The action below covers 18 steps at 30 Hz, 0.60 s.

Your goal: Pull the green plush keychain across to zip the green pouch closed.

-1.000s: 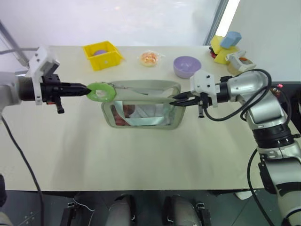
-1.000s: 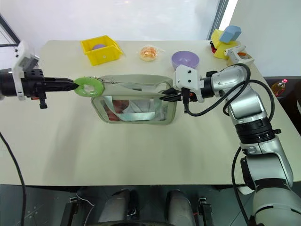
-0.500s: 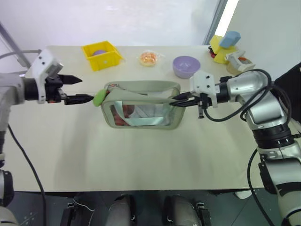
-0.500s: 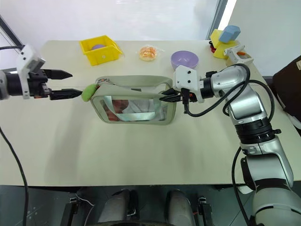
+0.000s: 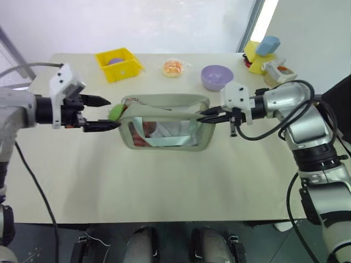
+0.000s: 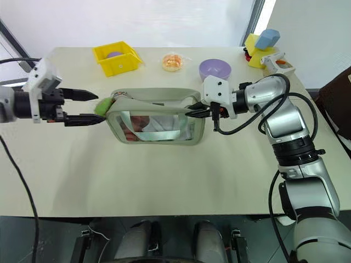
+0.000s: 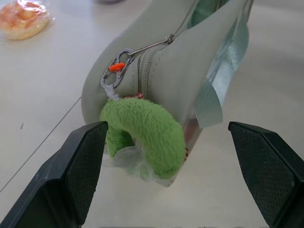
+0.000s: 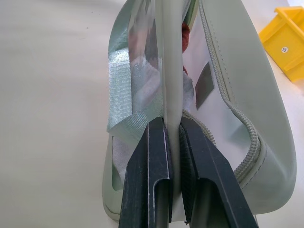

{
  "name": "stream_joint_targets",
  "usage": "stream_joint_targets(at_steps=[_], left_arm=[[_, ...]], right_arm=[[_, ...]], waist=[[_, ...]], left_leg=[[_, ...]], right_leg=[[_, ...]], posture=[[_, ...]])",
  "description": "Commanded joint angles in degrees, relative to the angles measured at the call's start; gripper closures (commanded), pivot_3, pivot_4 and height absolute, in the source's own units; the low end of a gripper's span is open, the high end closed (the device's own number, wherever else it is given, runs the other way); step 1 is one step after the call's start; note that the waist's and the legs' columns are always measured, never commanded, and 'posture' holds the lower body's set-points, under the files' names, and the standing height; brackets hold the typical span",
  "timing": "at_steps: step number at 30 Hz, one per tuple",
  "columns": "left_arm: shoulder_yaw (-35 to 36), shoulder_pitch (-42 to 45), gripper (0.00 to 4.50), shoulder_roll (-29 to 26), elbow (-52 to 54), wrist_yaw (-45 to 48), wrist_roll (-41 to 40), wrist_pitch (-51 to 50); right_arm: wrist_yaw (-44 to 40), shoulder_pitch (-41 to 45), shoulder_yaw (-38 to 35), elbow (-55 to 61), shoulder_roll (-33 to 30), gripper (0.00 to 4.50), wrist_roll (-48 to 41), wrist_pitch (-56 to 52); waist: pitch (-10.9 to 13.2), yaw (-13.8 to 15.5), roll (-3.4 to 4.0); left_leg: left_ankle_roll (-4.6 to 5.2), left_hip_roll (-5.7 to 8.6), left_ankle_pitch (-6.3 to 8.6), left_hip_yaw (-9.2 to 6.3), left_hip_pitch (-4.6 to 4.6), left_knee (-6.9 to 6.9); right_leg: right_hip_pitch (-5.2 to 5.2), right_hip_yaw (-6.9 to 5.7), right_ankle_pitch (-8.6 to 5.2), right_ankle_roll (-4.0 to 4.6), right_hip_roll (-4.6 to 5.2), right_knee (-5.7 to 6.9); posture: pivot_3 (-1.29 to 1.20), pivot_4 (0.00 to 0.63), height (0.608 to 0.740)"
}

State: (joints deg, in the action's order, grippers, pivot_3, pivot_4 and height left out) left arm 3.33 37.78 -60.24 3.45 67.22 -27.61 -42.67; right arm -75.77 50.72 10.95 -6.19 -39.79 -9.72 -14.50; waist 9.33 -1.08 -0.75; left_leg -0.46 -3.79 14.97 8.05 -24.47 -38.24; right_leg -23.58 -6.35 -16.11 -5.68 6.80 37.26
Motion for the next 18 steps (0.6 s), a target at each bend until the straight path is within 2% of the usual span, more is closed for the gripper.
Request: stream_joint_targets(at_steps=[1,3,4,5,9,10,12,18], left_arm=[[-0.1,0.0,0.16,0.1,-1.9,-1.7,3.2,3.6],[-0.4,0.0,0.16,0.1,-3.2,-0.9,4.0,5.4],[-0.3,0.3,0.67,0.1,-3.9,-0.4,3.9,5.8],[-0.2,0.8,0.98,0.0,-4.6,0.4,3.9,6.3],[-0.3,3.9,2.90,0.3,-7.1,1.4,3.9,6.9],[-0.5,4.5,3.58,0.4,-7.5,1.6,4.1,7.1],[-1.1,6.1,4.43,0.2,-8.2,2.2,4.7,7.5],[-3.5,14.4,4.43,0.9,-10.9,7.0,5.0,8.6]], right_arm=[[0.0,1.6,-0.1,0.7,0.3,4.50,-0.1,0.7],[0.1,1.5,-0.1,1.0,0.3,4.50,-0.2,0.6],[0.1,1.3,-0.2,1.1,0.3,4.50,-0.2,0.5],[0.2,1.1,-0.3,1.3,0.1,4.50,-0.2,0.5],[0.4,0.9,-0.4,1.5,0.1,4.50,-0.3,0.4],[0.4,0.8,-0.5,1.6,0.0,4.50,-0.3,0.3],[0.5,0.7,-0.5,1.8,-0.1,4.50,-0.3,0.2],[0.8,1.0,-0.6,1.1,-0.2,4.50,0.0,0.7]], waist=[[0.0,0.1,0.00],[0.0,0.2,0.00],[0.0,0.2,0.00],[0.0,0.2,0.00],[0.0,0.3,0.00],[0.0,0.3,0.00],[0.0,0.3,0.00],[0.0,0.3,0.00]], left_leg=[[0.00,0.00,0.00,0.01,0.00,0.00],[0.00,0.00,0.00,0.02,0.00,-0.01],[0.00,0.00,0.00,0.02,0.00,-0.01],[0.00,0.00,0.00,0.02,-0.01,0.00],[0.00,0.00,0.00,0.02,0.00,-0.01],[0.00,0.00,0.00,0.02,-0.01,-0.01],[0.00,0.00,0.00,0.02,-0.01,-0.01],[0.00,0.01,0.00,0.03,-0.01,-0.02]], right_leg=[[0.01,0.00,0.00,0.00,0.00,0.00],[0.02,0.00,0.00,0.00,0.00,-0.02],[0.02,0.00,0.00,0.00,0.00,-0.02],[0.01,0.00,0.00,0.00,0.00,-0.02],[0.02,0.00,0.00,0.00,0.00,-0.02],[0.02,0.00,0.00,0.00,0.00,-0.02],[0.02,0.00,0.00,0.00,0.00,-0.02],[0.02,0.00,0.00,0.00,0.00,-0.02]], posture=[[0.00,0.150,0.739],[0.00,0.150,0.739],[0.00,0.150,0.739],[0.00,0.150,0.739],[0.00,0.150,0.739],[0.00,0.150,0.739],[0.00,0.150,0.739],[0.00,0.150,0.739]])
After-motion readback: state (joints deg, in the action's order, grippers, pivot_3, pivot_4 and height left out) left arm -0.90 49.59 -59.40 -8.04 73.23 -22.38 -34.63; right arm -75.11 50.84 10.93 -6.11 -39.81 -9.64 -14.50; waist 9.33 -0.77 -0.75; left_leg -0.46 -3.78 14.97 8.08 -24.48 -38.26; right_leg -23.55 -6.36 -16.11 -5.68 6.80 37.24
